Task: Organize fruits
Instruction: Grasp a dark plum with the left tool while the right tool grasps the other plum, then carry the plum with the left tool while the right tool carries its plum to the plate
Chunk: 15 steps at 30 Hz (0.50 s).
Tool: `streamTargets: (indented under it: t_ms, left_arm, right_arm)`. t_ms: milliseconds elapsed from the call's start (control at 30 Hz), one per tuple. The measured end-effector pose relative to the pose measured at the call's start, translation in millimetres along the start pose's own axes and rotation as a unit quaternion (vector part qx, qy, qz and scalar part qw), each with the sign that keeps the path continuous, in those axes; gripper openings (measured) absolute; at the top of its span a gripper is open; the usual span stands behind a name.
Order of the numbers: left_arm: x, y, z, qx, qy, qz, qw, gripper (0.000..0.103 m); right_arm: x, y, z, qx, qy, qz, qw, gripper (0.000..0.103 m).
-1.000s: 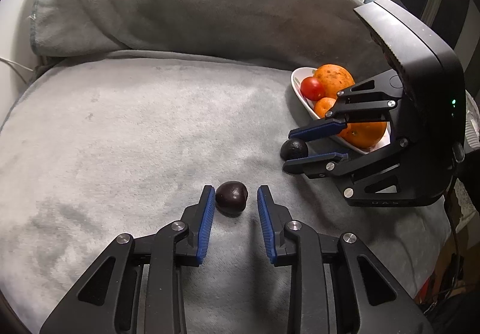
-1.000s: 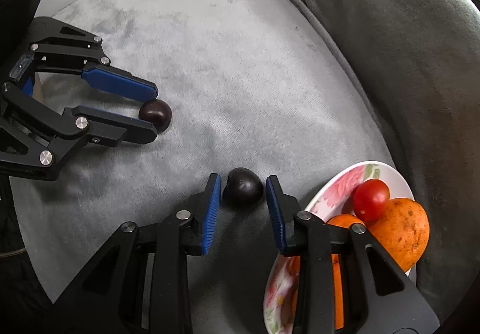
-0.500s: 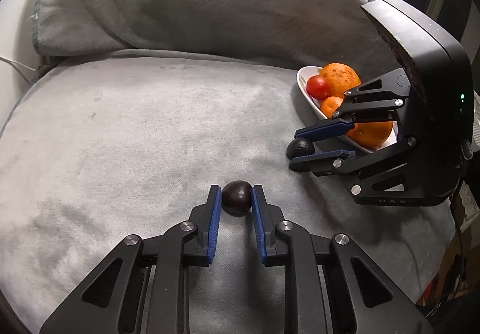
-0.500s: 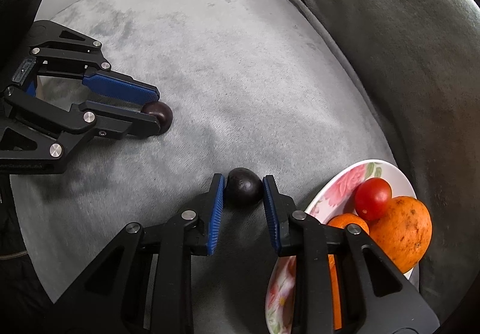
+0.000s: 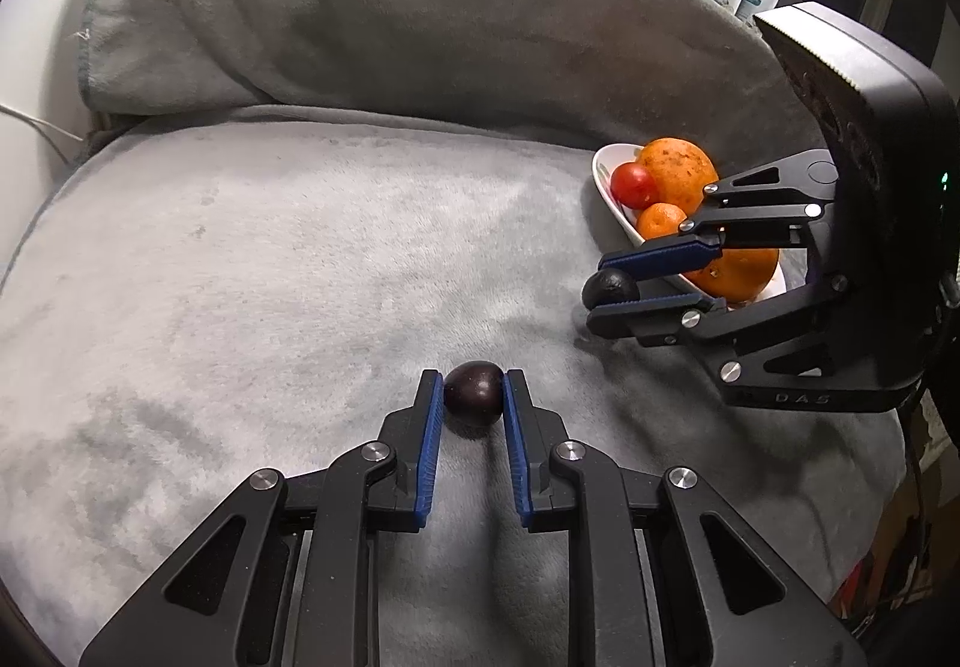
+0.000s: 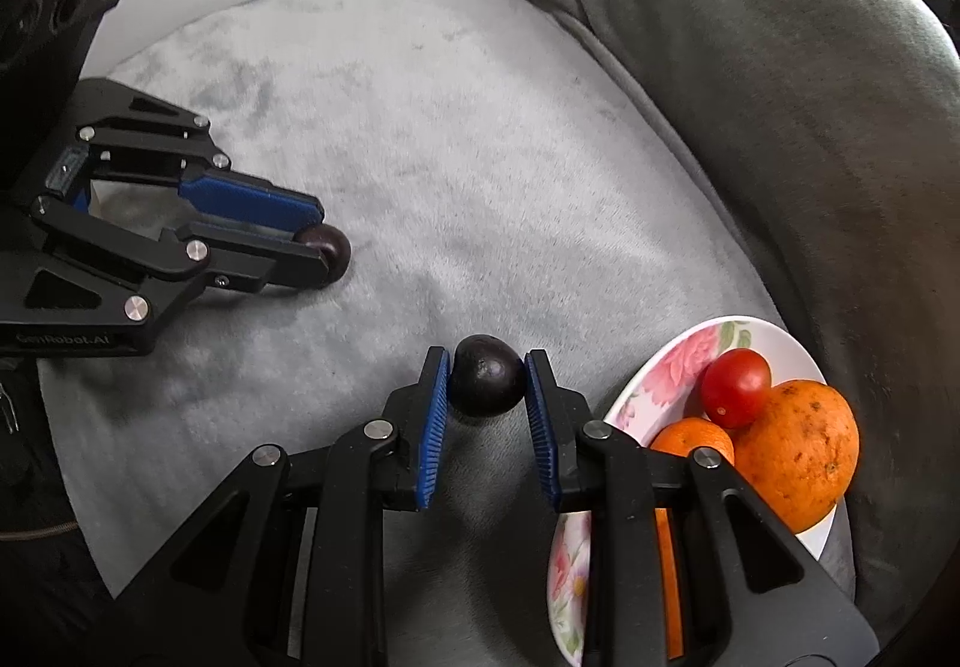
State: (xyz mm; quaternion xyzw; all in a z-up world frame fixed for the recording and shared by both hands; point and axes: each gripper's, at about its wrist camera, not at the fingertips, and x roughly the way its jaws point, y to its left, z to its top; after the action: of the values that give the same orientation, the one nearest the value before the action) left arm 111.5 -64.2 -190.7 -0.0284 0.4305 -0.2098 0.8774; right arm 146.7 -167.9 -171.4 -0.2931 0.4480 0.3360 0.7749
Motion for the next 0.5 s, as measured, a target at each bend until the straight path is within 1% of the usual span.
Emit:
streamTargets:
  t_ms: [200,500]
  left_arm:
    - [-8,-3,-1,-0.002,-0.007,0.0,1.0,0.018]
    - [-20,-6,4,-0.005,-0.023,-0.003,0.9997,0.018]
  right_arm:
    - [-19,-2,-6,0.019,-0.024,0.0,1.0,0.027]
    - [-53,-16,-24,0.06,-0.066,-0.007,0.996,0.027]
